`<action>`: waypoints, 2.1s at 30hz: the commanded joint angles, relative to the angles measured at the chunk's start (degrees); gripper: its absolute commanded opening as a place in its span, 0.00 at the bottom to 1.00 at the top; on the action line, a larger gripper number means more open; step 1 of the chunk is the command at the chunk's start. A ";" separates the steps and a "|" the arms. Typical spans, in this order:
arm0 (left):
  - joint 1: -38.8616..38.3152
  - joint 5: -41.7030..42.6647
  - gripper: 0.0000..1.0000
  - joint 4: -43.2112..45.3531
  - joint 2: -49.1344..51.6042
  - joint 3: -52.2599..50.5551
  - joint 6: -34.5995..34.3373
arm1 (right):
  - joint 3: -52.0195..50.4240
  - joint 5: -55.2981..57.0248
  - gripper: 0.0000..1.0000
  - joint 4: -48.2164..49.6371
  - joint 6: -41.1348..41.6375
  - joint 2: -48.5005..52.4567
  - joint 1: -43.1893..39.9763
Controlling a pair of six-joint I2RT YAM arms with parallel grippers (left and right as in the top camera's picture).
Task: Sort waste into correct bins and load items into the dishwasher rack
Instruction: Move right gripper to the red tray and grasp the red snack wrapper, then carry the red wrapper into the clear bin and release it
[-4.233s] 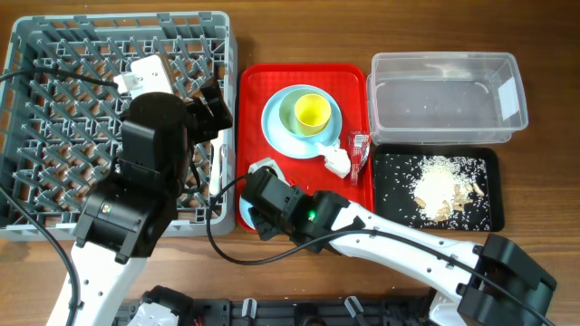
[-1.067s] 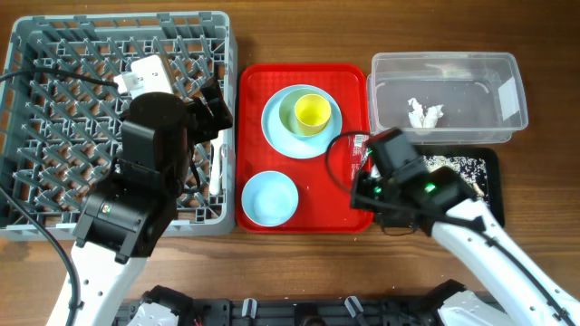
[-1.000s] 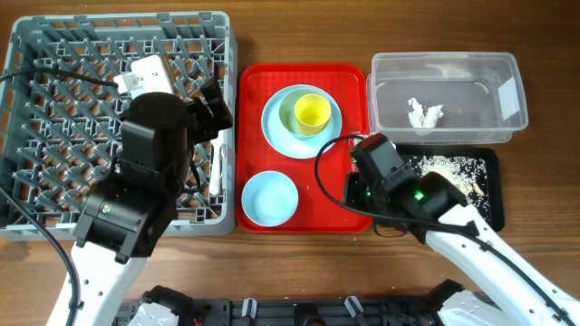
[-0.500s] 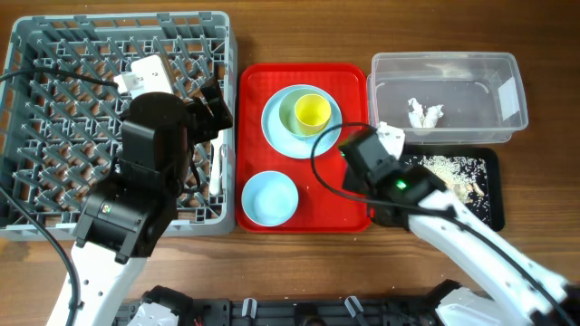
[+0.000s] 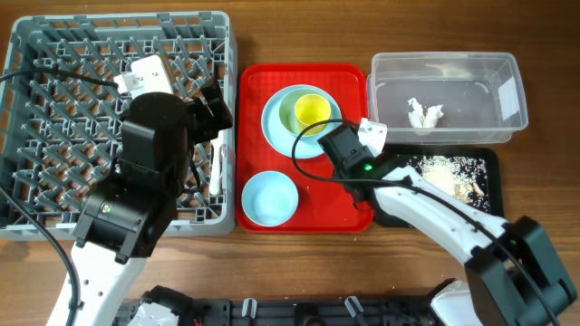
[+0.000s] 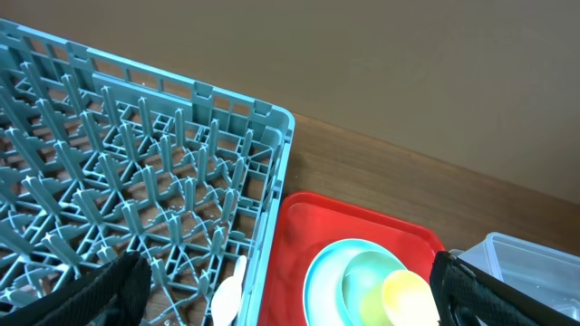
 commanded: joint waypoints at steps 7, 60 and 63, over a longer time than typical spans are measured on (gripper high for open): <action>0.33 0.09 1.00 0.17 -0.15 0.22 -0.94 | -0.02 -0.02 0.35 3.06 -0.61 6.14 0.28; 0.33 0.09 1.00 0.15 -0.15 0.22 -0.94 | 11.19 -7.65 0.71 14.38 -11.06 -2.97 -27.43; 0.31 0.09 1.00 0.17 -0.15 0.22 -0.94 | 11.19 0.76 0.88 14.73 -11.08 -4.50 -27.65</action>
